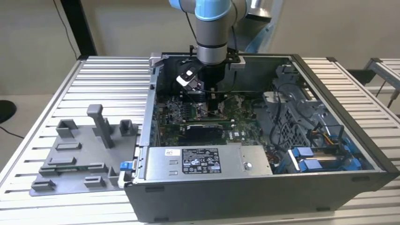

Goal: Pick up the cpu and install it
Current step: 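Close the cpu cover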

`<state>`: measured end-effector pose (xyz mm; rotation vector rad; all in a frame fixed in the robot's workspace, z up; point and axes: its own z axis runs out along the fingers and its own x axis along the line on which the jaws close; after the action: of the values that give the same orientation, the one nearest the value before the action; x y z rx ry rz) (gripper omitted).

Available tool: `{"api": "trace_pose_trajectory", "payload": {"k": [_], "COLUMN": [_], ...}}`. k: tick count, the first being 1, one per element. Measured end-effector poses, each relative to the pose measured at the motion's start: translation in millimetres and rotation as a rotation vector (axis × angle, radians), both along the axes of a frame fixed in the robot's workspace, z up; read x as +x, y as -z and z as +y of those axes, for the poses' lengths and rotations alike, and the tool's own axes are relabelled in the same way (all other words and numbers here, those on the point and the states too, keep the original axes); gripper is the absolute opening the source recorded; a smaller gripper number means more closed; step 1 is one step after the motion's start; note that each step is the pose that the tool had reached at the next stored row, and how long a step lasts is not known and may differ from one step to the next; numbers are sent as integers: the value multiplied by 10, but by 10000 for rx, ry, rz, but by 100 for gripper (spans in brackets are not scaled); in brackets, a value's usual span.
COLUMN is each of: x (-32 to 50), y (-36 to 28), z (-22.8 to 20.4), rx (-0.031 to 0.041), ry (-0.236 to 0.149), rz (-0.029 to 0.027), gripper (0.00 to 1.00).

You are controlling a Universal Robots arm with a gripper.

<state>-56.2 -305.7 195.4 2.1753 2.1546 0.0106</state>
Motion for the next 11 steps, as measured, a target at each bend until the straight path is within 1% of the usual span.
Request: {"api": "trace_pose_trajectory", "payload": {"k": [11], "x": [1], "y": [22], "z": [-3], "rx": [4], "ry": [-1], "rz": [-3], "gripper": [0]}}
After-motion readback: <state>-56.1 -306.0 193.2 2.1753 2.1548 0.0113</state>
